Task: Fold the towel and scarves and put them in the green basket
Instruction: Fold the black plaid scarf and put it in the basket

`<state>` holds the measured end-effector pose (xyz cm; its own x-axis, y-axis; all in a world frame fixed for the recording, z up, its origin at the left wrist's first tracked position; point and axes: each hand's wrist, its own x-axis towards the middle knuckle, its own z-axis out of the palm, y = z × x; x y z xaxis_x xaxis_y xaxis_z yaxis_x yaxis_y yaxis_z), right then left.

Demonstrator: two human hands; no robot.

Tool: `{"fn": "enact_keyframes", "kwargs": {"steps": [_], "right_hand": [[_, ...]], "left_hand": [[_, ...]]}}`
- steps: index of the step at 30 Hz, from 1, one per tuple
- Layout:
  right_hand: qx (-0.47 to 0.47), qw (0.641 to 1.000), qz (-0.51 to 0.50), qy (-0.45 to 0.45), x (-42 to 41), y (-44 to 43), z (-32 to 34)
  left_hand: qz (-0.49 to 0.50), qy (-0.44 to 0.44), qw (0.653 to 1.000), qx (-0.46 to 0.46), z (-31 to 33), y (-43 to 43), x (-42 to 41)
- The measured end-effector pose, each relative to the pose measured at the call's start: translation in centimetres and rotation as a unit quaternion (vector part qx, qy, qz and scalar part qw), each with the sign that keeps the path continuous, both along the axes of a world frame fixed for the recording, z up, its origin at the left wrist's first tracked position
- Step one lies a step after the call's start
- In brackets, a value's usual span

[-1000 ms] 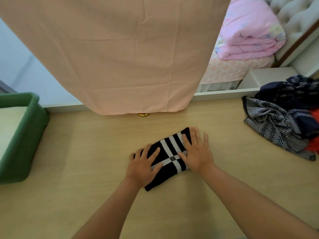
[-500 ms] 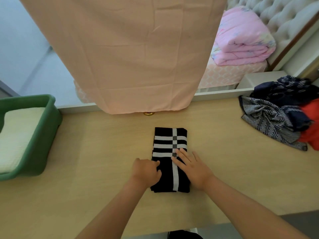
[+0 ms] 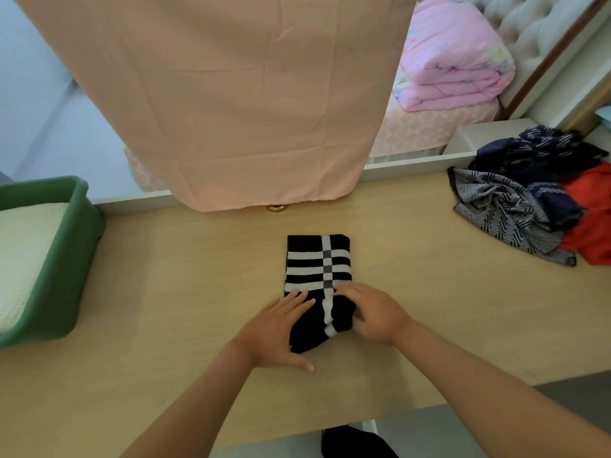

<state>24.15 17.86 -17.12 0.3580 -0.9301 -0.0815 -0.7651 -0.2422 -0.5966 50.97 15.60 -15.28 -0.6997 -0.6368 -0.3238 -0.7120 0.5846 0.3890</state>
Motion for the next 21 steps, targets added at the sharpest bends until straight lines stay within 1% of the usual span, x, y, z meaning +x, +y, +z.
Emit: {"fn": "enact_keyframes", "kwargs": {"steps": [2,4,5,7,8,9,10,13,14,15,16,17,18,19,20,21], "right_hand": [[0.036,0.993,-0.080,-0.072,0.1,-0.7,1.1],[0.063,0.980,-0.153,-0.109,0.2,-1.5,2.2],[0.071,0.973,-0.185,-0.114,0.3,-2.1,2.6],[0.082,0.960,-0.241,-0.116,0.4,-3.5,3.1],[0.088,0.954,-0.265,-0.112,0.5,-4.2,3.2],[0.092,0.948,-0.285,-0.104,0.6,-4.8,3.2],[0.094,0.944,-0.302,-0.095,0.6,-5.4,3.1],[0.089,0.929,-0.351,-0.074,0.8,-7.2,2.6],[0.091,0.924,-0.366,-0.067,0.8,-7.7,2.4],[0.092,0.920,-0.376,-0.052,0.9,-8.1,2.2],[0.090,0.920,-0.380,-0.030,1.1,-8.4,2.1],[0.080,0.923,-0.376,-0.002,1.3,-8.6,2.0],[0.062,0.930,-0.361,0.034,1.4,-8.7,1.9],[0.032,0.940,-0.331,0.079,1.4,-8.8,1.6],[-0.009,0.948,-0.292,0.129,1.2,-9.0,1.3],[-0.055,0.954,-0.243,0.166,0.9,-9.2,1.0]], "left_hand": [[0.045,0.038,0.998,0.013,0.8,-0.3,-0.2],[0.117,0.110,0.986,0.033,1.4,-0.6,-0.8],[0.172,0.153,0.972,0.048,1.7,-0.9,-1.3],[0.300,0.235,0.922,0.073,2.3,-1.7,-2.7],[0.350,0.258,0.897,0.078,2.5,-2.4,-3.5],[0.381,0.266,0.882,0.080,2.5,-3.2,-4.2],[0.399,0.265,0.874,0.086,2.4,-4.1,-4.8],[0.436,0.218,0.867,0.102,2.1,-6.4,-6.4],[0.449,0.189,0.869,0.088,2.1,-6.9,-6.8],[0.457,0.152,0.875,0.044,2.0,-7.3,-7.1],[0.448,0.118,0.886,-0.030,1.8,-7.7,-7.4],[0.418,0.102,0.895,-0.118,1.6,-8.0,-7.8],[0.370,0.107,0.900,-0.206,1.5,-8.1,-8.3],[0.311,0.133,0.902,-0.269,1.5,-8.3,-8.9],[0.242,0.157,0.912,-0.293,1.4,-8.5,-9.6],[0.171,0.156,0.927,-0.295,1.1,-8.6,-10.2]]}}
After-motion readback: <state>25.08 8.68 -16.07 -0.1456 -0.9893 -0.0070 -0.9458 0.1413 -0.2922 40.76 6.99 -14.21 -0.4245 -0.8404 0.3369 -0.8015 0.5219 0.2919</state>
